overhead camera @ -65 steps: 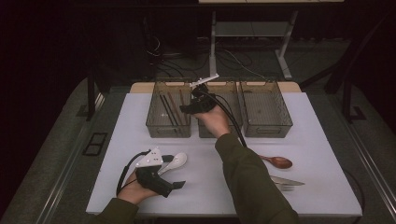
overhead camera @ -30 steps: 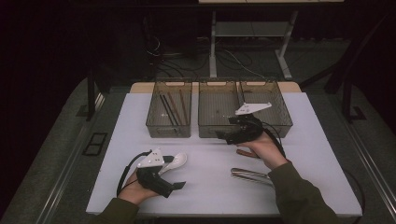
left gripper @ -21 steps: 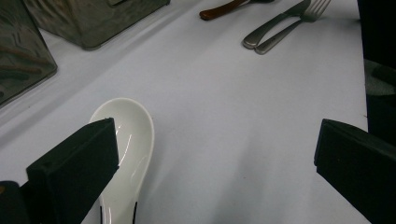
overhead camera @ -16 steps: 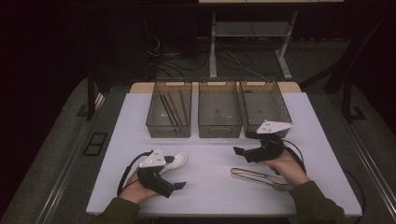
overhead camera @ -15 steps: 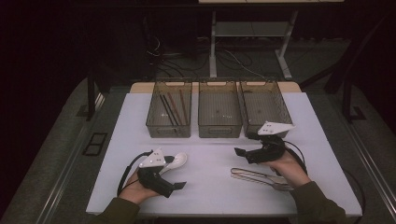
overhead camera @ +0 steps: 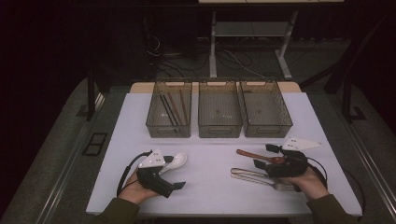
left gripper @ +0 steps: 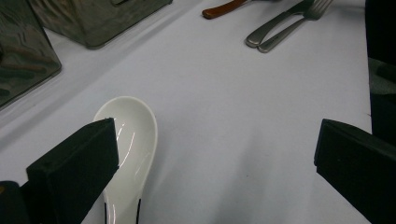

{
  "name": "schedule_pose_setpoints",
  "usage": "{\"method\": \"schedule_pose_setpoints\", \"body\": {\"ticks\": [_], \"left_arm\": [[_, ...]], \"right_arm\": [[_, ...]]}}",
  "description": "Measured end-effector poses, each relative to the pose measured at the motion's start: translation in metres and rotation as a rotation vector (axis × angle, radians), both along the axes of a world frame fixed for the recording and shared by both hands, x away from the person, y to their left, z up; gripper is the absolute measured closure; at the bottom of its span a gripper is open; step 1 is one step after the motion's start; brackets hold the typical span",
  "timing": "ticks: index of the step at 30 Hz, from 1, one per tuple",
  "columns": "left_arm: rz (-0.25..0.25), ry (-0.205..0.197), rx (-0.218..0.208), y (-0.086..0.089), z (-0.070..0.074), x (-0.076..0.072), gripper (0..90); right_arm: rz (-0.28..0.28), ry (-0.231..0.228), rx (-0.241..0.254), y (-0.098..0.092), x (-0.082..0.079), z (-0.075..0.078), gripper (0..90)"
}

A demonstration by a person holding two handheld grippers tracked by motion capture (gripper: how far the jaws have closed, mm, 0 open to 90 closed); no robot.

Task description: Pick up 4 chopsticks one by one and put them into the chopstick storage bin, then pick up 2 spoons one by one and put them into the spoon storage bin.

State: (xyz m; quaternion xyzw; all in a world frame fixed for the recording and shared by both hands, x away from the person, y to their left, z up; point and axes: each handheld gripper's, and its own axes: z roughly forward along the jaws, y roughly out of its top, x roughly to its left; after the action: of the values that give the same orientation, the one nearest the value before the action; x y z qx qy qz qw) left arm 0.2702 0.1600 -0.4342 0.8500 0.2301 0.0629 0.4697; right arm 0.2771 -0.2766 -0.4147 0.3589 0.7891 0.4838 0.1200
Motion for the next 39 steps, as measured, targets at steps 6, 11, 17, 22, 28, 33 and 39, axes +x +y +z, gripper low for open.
{"method": "schedule_pose_setpoints", "body": {"ticks": [6,11,17,22,28,33,39], "left_arm": [[-0.001,-0.003,-0.002,0.000,0.000,0.000,0.0],[0.000,-0.001,0.001,0.000,0.001,0.000,0.0],[0.015,0.000,-0.002,0.002,0.003,0.002,0.0],[0.033,-0.004,-0.003,0.005,0.005,0.006,2.3],[0.061,-0.016,-0.016,0.012,0.009,0.017,13.7],[0.093,-0.021,-0.016,0.016,0.010,0.028,22.4],[0.096,-0.018,-0.006,0.017,0.008,0.041,34.8]], "right_arm": [[-0.028,-0.015,0.013,-0.014,-0.015,-0.005,18.6],[-0.033,-0.020,0.006,-0.022,-0.024,-0.012,18.6],[-0.051,-0.008,0.004,-0.032,-0.028,-0.017,18.6],[-0.058,-0.014,-0.009,-0.032,-0.028,-0.017,18.6],[-0.052,-0.017,-0.007,-0.031,-0.029,-0.017,18.6],[-0.051,-0.020,-0.012,-0.030,-0.028,-0.017,18.6],[-0.058,-0.016,-0.024,-0.029,-0.028,-0.017,18.6]]}}
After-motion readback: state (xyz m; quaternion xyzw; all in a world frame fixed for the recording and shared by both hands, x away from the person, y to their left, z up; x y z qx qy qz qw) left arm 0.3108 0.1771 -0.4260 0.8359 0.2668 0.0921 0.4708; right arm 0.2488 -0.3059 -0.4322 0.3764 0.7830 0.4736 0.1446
